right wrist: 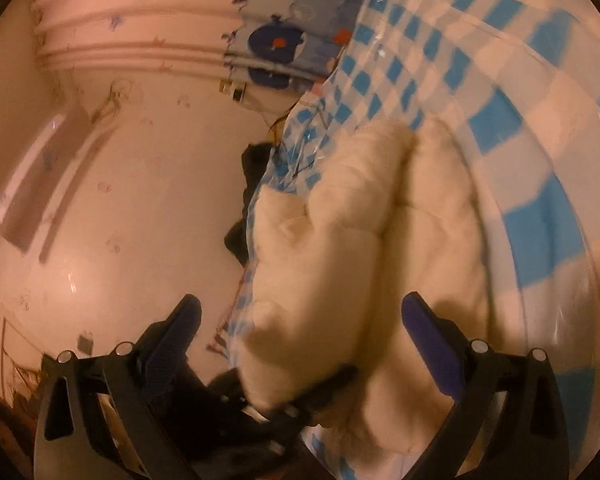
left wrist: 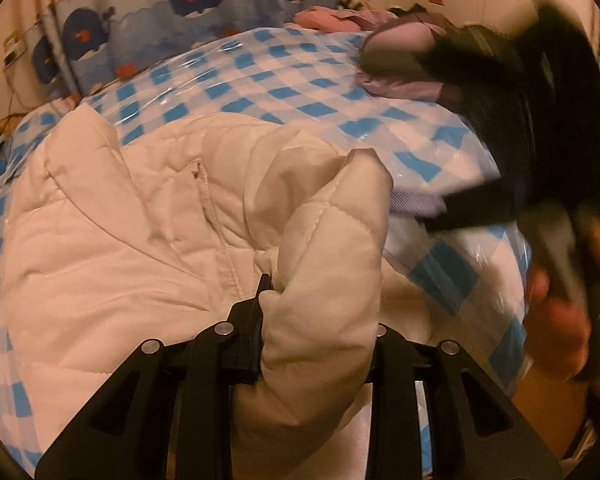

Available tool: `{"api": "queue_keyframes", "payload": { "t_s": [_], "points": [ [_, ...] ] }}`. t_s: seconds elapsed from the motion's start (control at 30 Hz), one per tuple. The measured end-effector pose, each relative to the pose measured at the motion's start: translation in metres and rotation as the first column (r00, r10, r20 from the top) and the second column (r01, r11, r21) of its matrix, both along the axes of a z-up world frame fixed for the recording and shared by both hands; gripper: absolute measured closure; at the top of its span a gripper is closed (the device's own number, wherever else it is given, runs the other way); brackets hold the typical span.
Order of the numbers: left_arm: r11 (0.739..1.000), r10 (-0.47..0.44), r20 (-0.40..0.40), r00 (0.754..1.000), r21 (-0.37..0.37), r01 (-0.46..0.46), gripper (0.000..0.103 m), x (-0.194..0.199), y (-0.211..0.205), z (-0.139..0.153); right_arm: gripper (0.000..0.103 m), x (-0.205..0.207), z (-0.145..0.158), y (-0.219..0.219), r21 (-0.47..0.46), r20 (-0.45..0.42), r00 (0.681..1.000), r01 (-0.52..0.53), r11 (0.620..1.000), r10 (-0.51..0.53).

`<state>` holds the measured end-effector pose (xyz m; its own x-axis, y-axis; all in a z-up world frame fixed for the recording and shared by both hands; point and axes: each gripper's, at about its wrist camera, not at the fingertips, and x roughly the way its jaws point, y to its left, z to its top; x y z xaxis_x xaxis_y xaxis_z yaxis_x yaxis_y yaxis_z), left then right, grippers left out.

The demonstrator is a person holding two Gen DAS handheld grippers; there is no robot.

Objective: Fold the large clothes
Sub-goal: 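Release the folded end with the left gripper while the right gripper holds the fold down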

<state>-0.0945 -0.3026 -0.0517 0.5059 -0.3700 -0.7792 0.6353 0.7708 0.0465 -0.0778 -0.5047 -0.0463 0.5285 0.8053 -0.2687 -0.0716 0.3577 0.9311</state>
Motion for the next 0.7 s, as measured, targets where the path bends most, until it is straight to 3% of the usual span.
{"api": "queue_keyframes", "payload": {
  "t_s": [0.1,0.23,0.33,0.4,0.47,0.53,0.63,0.7],
  "points": [
    [0.999,-0.053,0.030,0.998,0.008,0.053,0.077,-0.008,-0.002,-0.007,0.006,0.031,0.006,0.015,-0.094,-0.063,0.991,-0.122,0.988,0.117],
    [0.997,-0.069,0.058,0.996,0.025,0.068,0.068,-0.021,0.009,0.004,0.007,0.059,-0.001,0.036,-0.126,-0.117,0.975,-0.203,0.971,0.189],
    [0.995,-0.081,0.061,0.995,0.062,0.078,0.054,-0.039,0.025,0.022,0.010,0.072,-0.005,0.055,-0.305,-0.154,0.969,-0.234,0.923,0.194],
    [0.992,-0.088,0.065,0.994,0.100,0.082,0.053,-0.052,0.036,0.033,0.017,0.075,-0.010,0.063,-0.404,-0.182,0.965,-0.251,0.880,0.192],
    [0.990,-0.092,0.079,0.993,0.111,0.083,0.053,-0.068,0.062,0.051,0.018,0.076,-0.015,0.065,-0.441,-0.192,0.963,-0.258,0.859,0.191],
    [0.997,-0.056,0.101,0.993,0.055,0.050,0.050,-0.077,0.095,0.073,0.021,0.075,-0.017,0.061,-0.461,-0.191,0.965,-0.248,0.852,0.178],
    [0.995,0.088,0.122,0.989,-0.051,-0.082,0.040,-0.072,0.156,0.094,0.021,0.075,-0.021,0.056,-0.453,-0.195,0.965,-0.245,0.857,0.172],
    [0.955,0.281,0.099,0.955,-0.130,-0.268,0.034,-0.044,0.202,0.092,0.021,0.076,-0.022,0.056,-0.446,-0.197,0.964,-0.250,0.859,0.178]
  ]
}}
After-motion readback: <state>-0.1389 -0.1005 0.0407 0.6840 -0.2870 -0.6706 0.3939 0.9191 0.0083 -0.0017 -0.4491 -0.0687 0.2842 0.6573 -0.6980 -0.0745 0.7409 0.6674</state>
